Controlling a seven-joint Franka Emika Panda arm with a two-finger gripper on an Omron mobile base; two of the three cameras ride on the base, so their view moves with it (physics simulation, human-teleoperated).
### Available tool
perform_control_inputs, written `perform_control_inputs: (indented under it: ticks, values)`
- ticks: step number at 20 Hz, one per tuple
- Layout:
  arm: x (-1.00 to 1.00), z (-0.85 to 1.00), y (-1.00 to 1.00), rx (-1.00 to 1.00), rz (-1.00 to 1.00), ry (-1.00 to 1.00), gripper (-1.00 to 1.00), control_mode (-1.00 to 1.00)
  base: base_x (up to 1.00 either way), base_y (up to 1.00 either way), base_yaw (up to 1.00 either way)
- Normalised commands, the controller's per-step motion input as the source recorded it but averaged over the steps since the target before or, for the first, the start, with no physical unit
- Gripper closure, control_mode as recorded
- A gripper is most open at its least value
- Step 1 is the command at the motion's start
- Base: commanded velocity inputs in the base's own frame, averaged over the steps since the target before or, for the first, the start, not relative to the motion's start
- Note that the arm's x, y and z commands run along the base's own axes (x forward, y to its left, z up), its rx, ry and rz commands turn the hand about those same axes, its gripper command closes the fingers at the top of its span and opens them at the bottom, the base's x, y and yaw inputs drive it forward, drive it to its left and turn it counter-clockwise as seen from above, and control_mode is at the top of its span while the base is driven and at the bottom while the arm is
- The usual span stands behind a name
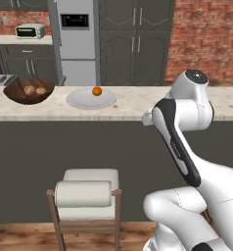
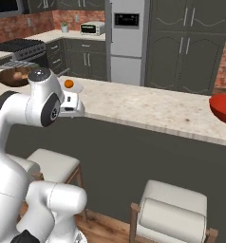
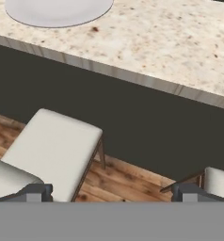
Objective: Take the fruits from the plate on the dining counter and place two fruits in each bowl.
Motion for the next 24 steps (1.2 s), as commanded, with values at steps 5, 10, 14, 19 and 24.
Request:
perform_control_inputs:
  ticks: [5,10,14,19,24]
  values:
    - [0.0,0.0,0.0,0.0,0.0,0.0,-1.0,1.0,0.0,0.0,0.0]
    - [0.0,0.0,0.0,0.0,0.0,0.0,-1.0,1.0,0.0,0.0,0.0]
    - [0.0,0.0,0.0,0.0,0.0,0.0,-1.0,1.0,0.0,0.0,0.0]
    - [-0.01,0.0,0.04,0.0,0.0,-0.04,-1.0,-1.0,0.0,0.0,0.0]
    - [-0.07,0.26,0.0,0.01,0.0,-0.32,-1.0,-1.0,0.0,0.0,0.0]
